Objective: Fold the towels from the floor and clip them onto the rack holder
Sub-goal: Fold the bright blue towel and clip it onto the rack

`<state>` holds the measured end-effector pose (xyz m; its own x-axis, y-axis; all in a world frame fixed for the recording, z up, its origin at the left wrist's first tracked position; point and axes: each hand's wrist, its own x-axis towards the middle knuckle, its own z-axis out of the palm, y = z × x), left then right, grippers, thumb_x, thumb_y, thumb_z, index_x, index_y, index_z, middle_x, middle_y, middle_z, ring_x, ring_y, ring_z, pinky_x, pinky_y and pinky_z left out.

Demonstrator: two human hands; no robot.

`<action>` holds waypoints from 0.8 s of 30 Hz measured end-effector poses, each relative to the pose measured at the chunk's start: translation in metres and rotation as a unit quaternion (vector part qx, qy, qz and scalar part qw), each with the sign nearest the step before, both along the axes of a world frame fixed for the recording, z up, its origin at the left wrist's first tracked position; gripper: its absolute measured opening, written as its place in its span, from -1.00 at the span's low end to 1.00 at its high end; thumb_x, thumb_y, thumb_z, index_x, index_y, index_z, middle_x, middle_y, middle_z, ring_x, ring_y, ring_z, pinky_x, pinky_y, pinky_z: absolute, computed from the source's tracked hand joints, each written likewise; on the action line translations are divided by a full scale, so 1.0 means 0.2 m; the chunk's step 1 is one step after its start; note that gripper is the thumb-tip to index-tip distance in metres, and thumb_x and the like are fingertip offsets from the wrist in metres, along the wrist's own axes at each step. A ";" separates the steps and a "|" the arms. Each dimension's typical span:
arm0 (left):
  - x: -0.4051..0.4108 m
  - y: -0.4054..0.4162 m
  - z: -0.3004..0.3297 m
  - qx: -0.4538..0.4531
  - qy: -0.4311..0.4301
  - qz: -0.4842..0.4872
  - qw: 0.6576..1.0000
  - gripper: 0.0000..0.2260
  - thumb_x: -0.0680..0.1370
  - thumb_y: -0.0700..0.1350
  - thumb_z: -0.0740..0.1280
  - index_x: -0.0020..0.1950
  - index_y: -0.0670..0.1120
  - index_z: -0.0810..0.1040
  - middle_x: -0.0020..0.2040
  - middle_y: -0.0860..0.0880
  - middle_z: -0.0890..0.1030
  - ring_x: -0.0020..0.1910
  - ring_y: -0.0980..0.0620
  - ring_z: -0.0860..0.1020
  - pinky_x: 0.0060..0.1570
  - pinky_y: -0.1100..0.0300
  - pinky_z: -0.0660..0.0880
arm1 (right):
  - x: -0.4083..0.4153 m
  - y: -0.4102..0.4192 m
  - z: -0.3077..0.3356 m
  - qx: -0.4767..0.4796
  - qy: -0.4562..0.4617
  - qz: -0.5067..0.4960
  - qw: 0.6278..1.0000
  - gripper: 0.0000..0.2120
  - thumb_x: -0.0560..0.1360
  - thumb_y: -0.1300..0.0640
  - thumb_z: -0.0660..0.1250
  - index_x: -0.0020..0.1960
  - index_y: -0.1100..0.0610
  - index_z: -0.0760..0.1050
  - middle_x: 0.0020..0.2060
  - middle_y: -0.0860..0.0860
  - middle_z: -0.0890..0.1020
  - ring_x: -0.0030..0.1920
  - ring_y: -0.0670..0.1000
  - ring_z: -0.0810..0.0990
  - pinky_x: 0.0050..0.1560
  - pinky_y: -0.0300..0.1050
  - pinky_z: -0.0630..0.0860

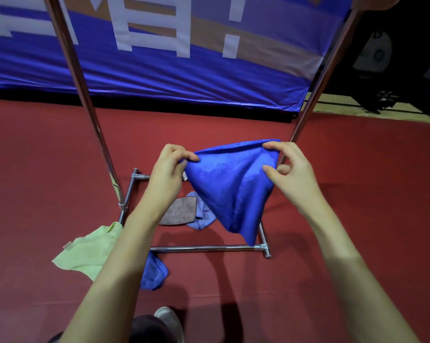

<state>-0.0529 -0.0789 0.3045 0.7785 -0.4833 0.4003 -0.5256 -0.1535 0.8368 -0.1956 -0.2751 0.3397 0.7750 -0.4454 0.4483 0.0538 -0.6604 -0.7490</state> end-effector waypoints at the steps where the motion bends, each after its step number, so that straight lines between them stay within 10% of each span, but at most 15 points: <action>1: -0.01 0.00 0.01 0.004 0.003 -0.011 1.000 -0.68 0.48 -0.45 0.20 -0.07 -0.04 0.54 -0.08 0.15 0.36 -0.11 0.42 0.41 -0.07 0.50 0.33 | 0.00 0.00 0.00 -0.005 0.001 -0.003 1.000 -0.57 0.38 0.41 0.33 0.12 -0.02 0.48 -0.01 -0.23 0.47 -0.38 0.23 0.45 -0.29 -0.10 0.47; 7: -0.08 -0.03 0.03 -0.020 0.024 0.036 0.999 -0.68 0.37 -0.44 0.33 -0.07 -0.05 0.61 -0.09 0.11 0.49 -0.15 0.40 0.45 -0.07 0.53 0.35 | 0.02 0.02 -0.03 -0.021 -0.008 -0.026 0.999 -0.55 0.37 0.44 0.30 0.17 0.07 0.50 -0.01 -0.21 0.45 -0.09 -0.25 0.49 -0.06 -0.30 0.50; 24: -0.23 -0.15 0.08 -0.085 0.114 0.055 0.988 -0.75 0.41 -0.33 0.36 -0.01 -0.05 0.65 -0.14 0.10 0.65 -0.19 0.13 0.59 0.03 0.07 0.56 | 0.10 0.31 -0.11 -0.057 0.001 -0.007 0.998 -0.59 0.42 0.39 0.23 0.22 0.11 0.51 0.12 -0.01 0.54 0.08 -0.14 0.49 0.10 -0.43 0.36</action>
